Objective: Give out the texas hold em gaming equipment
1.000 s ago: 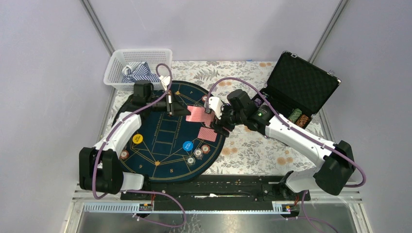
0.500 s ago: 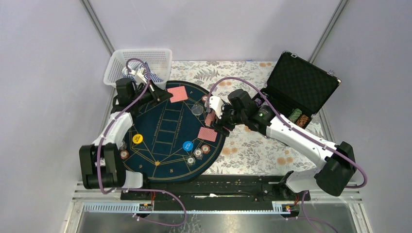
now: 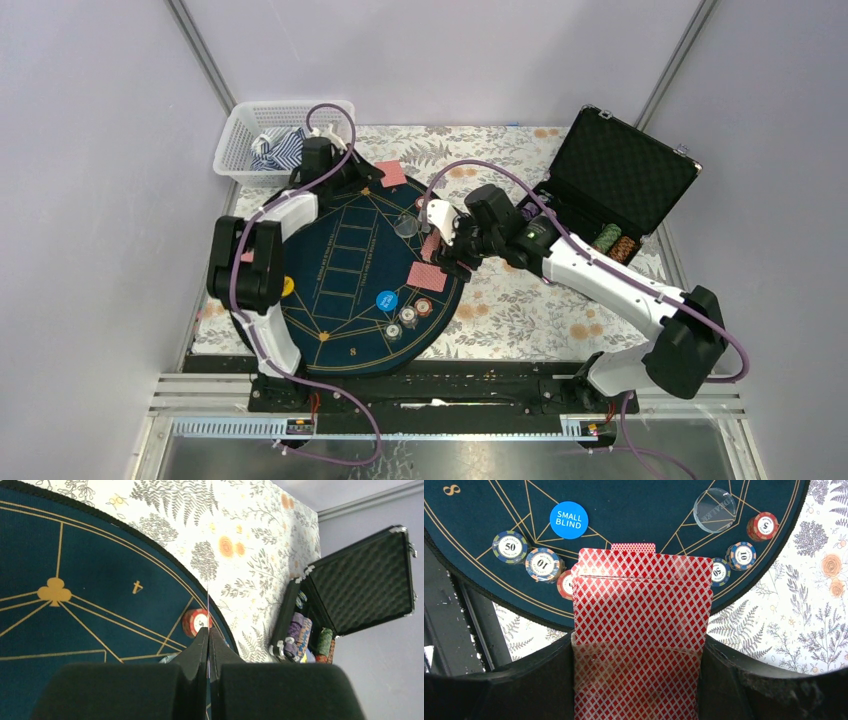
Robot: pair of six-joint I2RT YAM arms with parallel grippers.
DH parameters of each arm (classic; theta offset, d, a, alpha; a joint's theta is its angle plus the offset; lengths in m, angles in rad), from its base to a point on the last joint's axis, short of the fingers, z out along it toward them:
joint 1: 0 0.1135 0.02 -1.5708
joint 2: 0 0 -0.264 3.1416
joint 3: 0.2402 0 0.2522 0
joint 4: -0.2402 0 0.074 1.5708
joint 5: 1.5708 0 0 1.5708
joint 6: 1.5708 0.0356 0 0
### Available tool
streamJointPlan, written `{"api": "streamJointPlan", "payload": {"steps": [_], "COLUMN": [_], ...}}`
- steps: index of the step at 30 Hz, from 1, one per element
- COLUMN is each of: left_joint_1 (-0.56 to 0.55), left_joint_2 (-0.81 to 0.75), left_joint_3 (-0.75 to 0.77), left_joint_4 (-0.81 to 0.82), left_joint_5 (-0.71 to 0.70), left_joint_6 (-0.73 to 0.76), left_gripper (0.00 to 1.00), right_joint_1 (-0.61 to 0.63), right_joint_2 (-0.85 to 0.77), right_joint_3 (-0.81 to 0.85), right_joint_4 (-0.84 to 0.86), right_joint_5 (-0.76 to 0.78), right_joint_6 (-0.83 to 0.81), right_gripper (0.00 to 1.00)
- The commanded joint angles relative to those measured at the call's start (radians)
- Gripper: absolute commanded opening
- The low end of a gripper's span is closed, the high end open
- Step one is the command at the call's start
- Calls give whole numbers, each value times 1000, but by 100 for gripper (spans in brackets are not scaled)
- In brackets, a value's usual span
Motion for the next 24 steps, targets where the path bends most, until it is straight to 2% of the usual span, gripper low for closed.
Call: {"api": "streamJointPlan", "payload": {"steps": [1, 11, 19, 22, 24], "left_joint_1": [-3, -22, -26, -26, -27], "left_joint_2": [111, 298, 378, 376, 360], "left_joint_3": [78, 134, 159, 148, 140], "left_joint_4": [106, 122, 107, 96, 75], "left_joint_5": [-5, 26, 33, 7, -13], "left_joint_6": [-72, -106, -132, -134, -125], "left_gripper": [0, 0, 1, 23, 29], "right_joint_1": [-5, -5, -5, -5, -5], "right_joint_2": [10, 20, 13, 12, 12], "right_joint_3": [47, 46, 43, 41, 42], "right_joint_4": [42, 43, 40, 39, 41], "right_joint_5": [15, 21, 21, 22, 22], "right_joint_6": [-15, -20, -19, -20, -19], "right_gripper": [16, 15, 15, 16, 15]}}
